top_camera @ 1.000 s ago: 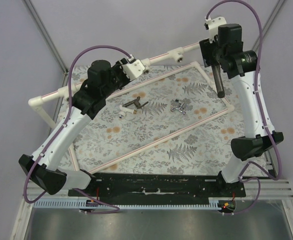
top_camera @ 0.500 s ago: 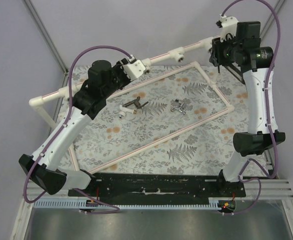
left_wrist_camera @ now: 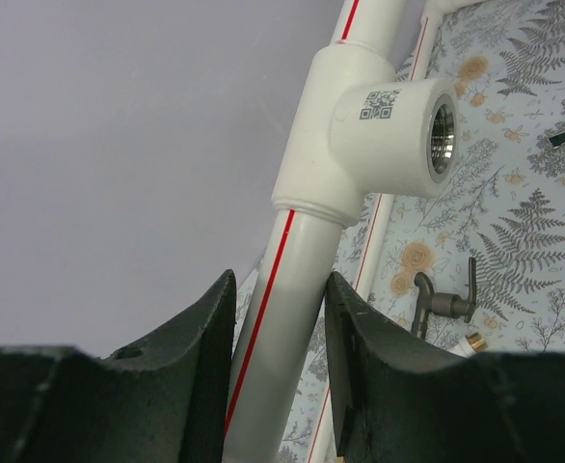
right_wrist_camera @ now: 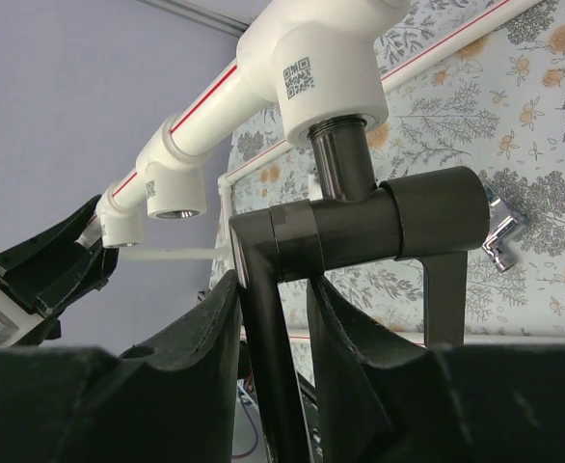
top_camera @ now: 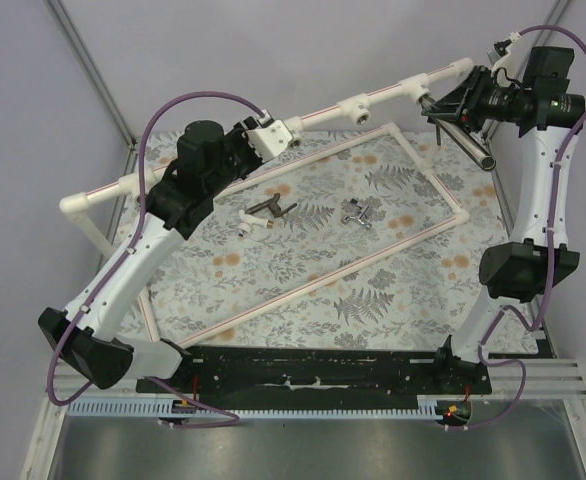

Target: Install the water faucets

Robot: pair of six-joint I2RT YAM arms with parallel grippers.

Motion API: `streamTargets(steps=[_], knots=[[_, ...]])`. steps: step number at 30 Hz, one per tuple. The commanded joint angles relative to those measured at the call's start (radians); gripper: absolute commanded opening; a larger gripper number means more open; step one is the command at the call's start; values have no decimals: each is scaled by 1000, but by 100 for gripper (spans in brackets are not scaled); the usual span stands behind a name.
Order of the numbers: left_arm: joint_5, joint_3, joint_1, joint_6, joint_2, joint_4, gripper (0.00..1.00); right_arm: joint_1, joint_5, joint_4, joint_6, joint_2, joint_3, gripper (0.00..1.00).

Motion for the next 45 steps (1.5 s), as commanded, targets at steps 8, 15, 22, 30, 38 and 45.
streamTargets(steps=[8,15,22,30,38,45], knots=[[-48,-66,8,-95,-4,-263,6,-90,315,206,-60,-73,-26,23],[-26,-55,7,-105,-3,-261,5,63,549,206,-379,-230,-84,80],[-25,-50,4,-105,5,-258,5,347,956,223,-707,-290,-161,98],[-26,-55,2,-103,3,-255,6,462,1298,255,-832,-222,-161,98],[-29,-55,2,-102,10,-251,6,519,1375,239,-922,-155,-162,90],[-35,-61,2,-97,8,-251,5,542,1542,222,-982,-83,-129,74]])
